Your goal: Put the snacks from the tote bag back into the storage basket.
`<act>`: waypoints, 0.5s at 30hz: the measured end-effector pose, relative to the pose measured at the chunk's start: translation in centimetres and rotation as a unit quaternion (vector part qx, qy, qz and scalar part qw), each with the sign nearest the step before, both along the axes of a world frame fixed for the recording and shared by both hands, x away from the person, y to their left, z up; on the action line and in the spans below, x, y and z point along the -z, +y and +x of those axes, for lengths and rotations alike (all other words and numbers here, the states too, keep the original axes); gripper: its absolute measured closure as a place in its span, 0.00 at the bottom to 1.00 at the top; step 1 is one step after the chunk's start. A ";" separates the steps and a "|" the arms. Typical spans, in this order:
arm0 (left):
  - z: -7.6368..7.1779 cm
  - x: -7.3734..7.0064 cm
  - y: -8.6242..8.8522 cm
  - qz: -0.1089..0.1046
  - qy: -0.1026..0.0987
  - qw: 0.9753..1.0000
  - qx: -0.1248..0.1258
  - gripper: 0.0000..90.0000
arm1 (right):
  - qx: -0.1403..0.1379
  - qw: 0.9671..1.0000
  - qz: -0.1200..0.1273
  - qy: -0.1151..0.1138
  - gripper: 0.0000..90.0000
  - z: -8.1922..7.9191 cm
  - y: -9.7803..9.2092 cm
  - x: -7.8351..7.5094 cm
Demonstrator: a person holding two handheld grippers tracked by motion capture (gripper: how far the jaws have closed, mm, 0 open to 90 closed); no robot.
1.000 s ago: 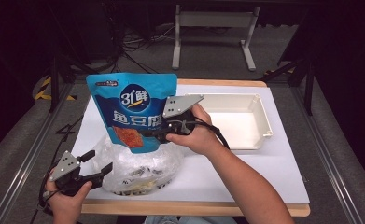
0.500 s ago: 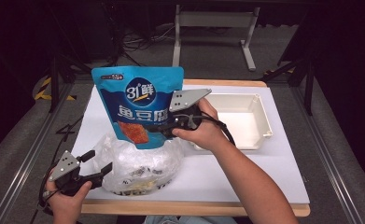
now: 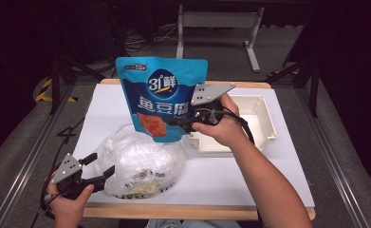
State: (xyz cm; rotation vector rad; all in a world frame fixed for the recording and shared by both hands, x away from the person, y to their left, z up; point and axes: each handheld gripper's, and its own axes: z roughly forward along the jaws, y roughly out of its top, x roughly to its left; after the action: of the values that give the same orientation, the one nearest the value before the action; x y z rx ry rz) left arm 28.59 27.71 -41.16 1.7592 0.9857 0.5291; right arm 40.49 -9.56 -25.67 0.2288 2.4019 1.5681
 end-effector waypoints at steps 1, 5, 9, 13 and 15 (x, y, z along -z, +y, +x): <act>0.0 0.0 0.0 0.000 0.000 1.000 0.000 0.24 | 0.000 1.000 0.000 0.000 0.60 0.0 0.0 0.0; 0.0 0.0 0.0 0.001 0.001 1.000 0.001 0.24 | 0.016 1.000 -0.006 -0.002 0.60 0.5 -1.4 -0.3; 0.0 0.0 0.0 0.001 0.001 1.000 0.000 0.24 | 0.027 1.000 -0.007 -0.005 0.60 0.8 -2.3 -0.4; 0.0 0.0 -0.1 0.003 0.002 1.000 -0.001 0.24 | 0.042 0.999 -0.007 -0.007 0.60 1.2 -3.7 -0.4; 0.0 0.0 -0.1 0.004 0.002 1.000 0.000 0.24 | 0.049 0.999 -0.008 -0.011 0.60 1.4 -4.3 -0.5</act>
State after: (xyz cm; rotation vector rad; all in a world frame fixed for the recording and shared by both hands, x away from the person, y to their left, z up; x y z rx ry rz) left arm 28.61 27.65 -41.20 1.7673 0.9887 0.5302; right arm 41.90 -13.84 -25.20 0.3191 2.3487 1.4997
